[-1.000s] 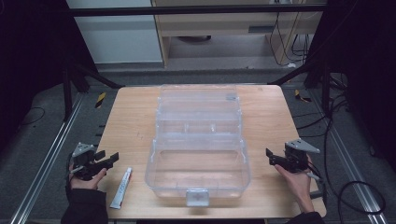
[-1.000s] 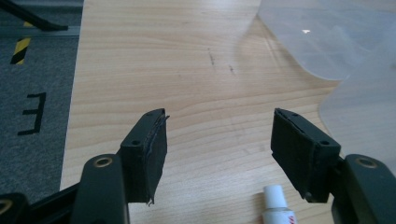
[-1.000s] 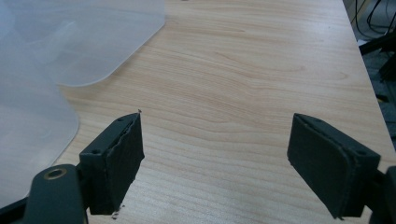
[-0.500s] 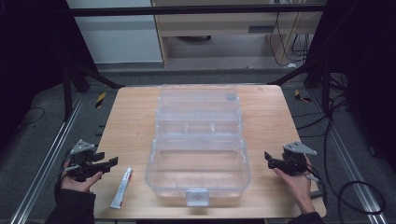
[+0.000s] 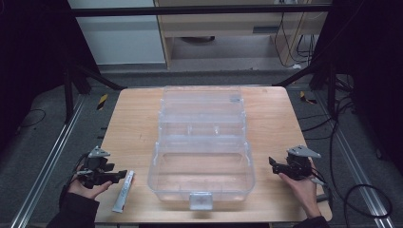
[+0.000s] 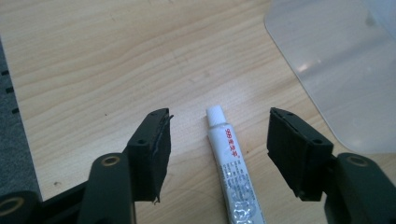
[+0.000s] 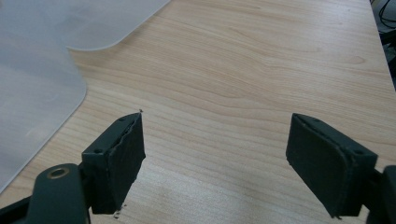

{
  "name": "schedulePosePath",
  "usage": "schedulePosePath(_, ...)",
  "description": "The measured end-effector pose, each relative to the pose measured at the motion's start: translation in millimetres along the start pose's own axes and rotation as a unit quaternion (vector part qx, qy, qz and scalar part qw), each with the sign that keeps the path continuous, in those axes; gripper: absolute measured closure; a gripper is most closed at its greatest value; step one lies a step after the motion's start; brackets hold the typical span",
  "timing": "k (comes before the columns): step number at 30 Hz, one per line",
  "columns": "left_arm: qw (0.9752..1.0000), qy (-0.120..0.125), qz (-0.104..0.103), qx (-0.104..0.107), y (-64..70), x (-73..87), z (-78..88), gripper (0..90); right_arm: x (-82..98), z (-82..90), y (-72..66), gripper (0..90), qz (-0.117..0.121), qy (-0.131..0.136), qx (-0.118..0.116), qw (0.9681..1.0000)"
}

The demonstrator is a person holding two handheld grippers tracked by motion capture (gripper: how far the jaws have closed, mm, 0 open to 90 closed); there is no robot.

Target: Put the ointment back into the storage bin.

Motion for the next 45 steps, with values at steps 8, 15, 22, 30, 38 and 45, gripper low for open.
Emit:
schedulePosePath(8,0.9989,-0.044,-0.018,0.002,10.1,8.8,-6.9,40.7,3.1,-3.3,-2.2,20.5,0.009,-0.013,-0.008,0.9998)
schedulePosePath(15,0.9970,-0.070,-0.032,-0.002,14.7,13.8,-12.1,39.9,7.8,-7.4,-5.7,23.7,0.016,-0.034,-0.019,0.9991)
schedulePosePath(22,0.9949,-0.093,-0.041,-0.003,17.4,19.2,-21.8,40.9,7.4,-7.1,-5.0,25.3,0.019,-0.035,-0.019,0.9991)
schedulePosePath(30,0.9919,-0.116,-0.051,-0.001,20.3,22.7,-30.8,45.4,9.4,-9.0,-7.0,27.3,0.023,-0.044,-0.025,0.9985)
schedulePosePath(38,0.9902,-0.130,-0.052,0.006,23.1,24.8,-35.8,55.2,10.3,-9.5,-8.2,28.7,0.022,-0.048,-0.031,0.9981)
schedulePosePath(45,0.9876,-0.148,-0.045,0.027,31.0,28.6,-39.8,61.1,11.3,-10.8,-9.0,29.1,0.023,-0.054,-0.036,0.9976)
Point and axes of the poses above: each handheld gripper's, and its own axes: z roughly backward along the jaws, x roughly out of its underside, y roughly to its right, the point moved 8 cm from there along -z, roughly forward along the jaws, and after that the axes turned 13 degrees about -x, right-handed, at the moved point
